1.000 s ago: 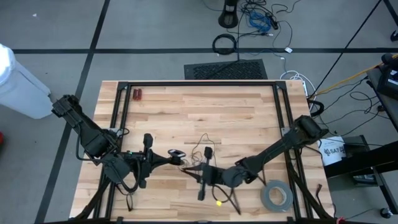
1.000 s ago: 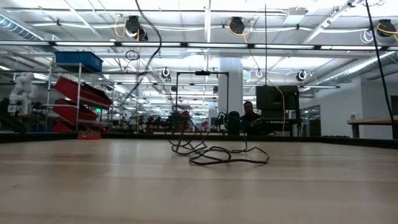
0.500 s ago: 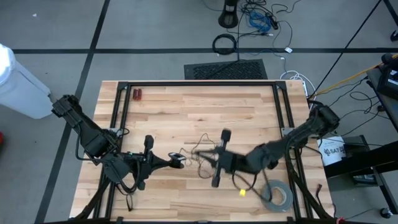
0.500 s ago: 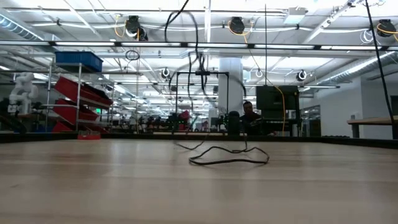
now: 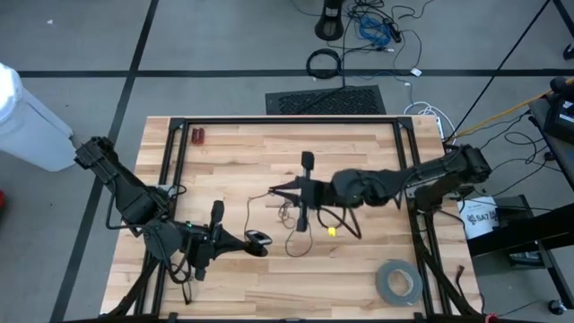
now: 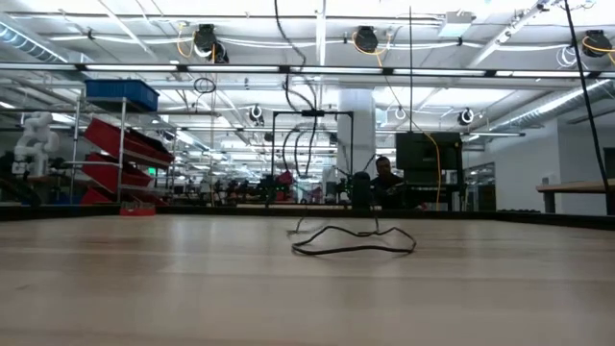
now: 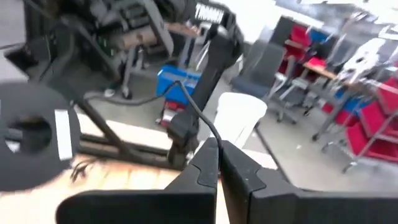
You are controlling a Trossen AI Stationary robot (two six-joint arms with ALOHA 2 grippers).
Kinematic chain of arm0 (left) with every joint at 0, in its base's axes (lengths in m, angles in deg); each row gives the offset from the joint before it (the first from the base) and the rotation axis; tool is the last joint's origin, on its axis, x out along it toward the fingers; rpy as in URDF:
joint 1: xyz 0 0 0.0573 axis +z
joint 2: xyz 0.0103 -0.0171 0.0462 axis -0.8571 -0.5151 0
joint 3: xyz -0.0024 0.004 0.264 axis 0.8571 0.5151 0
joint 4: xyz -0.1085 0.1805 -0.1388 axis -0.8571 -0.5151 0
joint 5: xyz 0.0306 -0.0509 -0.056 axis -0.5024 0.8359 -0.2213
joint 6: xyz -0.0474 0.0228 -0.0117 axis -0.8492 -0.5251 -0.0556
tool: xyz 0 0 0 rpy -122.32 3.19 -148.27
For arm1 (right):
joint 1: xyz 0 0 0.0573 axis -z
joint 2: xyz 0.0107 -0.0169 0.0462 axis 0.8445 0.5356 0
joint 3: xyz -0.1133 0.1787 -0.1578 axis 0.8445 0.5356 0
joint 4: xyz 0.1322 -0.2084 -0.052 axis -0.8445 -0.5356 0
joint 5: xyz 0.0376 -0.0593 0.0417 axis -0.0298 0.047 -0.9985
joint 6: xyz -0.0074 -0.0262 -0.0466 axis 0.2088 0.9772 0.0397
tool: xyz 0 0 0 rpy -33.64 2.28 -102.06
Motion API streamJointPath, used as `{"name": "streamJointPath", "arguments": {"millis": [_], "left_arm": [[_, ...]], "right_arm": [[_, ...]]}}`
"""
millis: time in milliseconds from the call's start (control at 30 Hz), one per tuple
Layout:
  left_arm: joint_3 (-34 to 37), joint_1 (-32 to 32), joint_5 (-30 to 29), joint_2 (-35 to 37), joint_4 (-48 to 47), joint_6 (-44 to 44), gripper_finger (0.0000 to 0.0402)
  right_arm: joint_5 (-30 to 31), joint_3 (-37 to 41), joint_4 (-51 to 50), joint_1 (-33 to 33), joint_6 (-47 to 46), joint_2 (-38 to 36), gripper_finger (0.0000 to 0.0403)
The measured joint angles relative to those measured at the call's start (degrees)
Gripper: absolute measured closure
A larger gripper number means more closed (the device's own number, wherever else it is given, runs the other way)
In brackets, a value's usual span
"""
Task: Coil cords
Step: Uncoil the black wire from the spool
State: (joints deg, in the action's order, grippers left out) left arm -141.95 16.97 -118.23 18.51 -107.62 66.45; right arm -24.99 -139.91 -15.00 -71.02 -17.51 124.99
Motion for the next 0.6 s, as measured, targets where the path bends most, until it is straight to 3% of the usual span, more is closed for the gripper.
{"name": "streamJointPath", "arguments": {"millis": [233, 600], "left_arm": [[0.00, 0.04, 0.25, -0.79, 0.80, -0.22, 0.0402], [0.00, 0.04, 2.22, -1.29, 8.95, 7.65, 0.0402]], "right_arm": [[-9.39, 0.26, -8.01, 4.61, -4.92, 0.00, 0.0403], [-12.35, 6.22, -13.16, 5.88, -10.94, 0.02, 0.0403]]}}
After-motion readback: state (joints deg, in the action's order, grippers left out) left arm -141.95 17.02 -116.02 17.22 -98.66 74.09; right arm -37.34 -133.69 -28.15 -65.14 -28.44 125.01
